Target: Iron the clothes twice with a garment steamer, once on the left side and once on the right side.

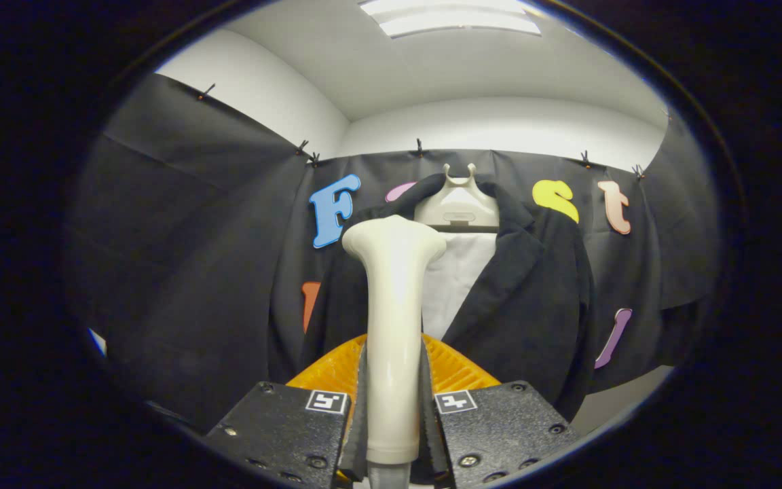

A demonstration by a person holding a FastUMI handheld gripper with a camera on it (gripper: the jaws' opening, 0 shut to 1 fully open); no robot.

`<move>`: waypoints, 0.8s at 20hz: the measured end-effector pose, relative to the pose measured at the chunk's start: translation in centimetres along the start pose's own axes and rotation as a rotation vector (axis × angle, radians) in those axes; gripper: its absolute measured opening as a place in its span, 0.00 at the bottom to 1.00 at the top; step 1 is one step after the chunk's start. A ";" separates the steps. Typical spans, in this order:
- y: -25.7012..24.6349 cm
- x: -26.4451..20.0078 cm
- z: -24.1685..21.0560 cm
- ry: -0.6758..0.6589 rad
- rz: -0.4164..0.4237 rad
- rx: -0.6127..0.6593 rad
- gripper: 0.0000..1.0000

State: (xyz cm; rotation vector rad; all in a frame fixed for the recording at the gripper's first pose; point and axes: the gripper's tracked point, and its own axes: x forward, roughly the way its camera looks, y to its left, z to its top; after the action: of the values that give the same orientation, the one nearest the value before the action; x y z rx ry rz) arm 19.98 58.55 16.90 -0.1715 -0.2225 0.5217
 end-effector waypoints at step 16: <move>-0.9 -2.4 -7.9 0.155 -0.036 -0.012 0.34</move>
State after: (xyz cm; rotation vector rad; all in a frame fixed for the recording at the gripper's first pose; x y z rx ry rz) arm 20.34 55.74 9.07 -0.2188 -0.0772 0.4688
